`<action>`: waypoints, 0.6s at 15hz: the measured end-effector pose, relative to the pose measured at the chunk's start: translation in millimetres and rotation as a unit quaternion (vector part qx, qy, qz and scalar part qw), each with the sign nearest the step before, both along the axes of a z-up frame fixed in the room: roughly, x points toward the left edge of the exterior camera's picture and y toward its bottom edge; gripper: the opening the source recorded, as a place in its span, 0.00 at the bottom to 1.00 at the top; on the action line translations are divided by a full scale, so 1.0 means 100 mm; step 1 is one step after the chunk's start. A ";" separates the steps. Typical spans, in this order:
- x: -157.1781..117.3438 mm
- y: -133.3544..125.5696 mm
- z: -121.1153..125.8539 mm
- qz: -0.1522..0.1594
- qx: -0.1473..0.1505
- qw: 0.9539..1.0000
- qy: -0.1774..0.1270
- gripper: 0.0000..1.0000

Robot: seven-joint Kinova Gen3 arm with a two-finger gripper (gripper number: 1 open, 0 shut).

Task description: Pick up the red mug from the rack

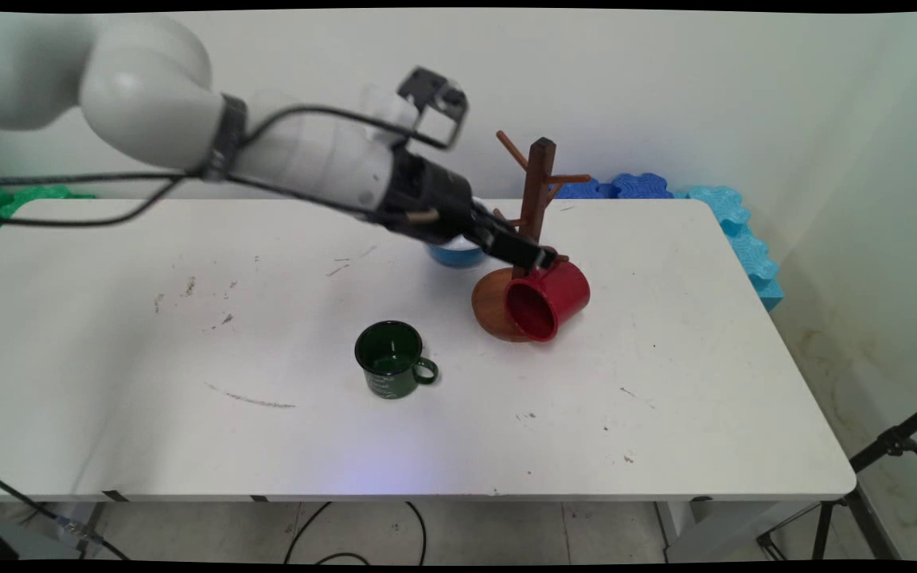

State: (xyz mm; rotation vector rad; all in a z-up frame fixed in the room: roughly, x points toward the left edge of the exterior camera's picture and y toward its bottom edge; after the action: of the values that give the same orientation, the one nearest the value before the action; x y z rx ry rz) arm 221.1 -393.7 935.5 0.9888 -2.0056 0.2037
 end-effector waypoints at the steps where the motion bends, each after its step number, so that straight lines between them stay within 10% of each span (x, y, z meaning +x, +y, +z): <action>1: -0.07 0.02 -0.06 0.005 0.004 1.000 -0.002 1.00; 9: -0.43 0.15 -0.47 0.036 0.022 0.999 -0.012 1.00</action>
State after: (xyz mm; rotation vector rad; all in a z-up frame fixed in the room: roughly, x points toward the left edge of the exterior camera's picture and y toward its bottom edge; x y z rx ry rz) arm 178.5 -378.6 888.9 1.0918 -2.0058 0.2109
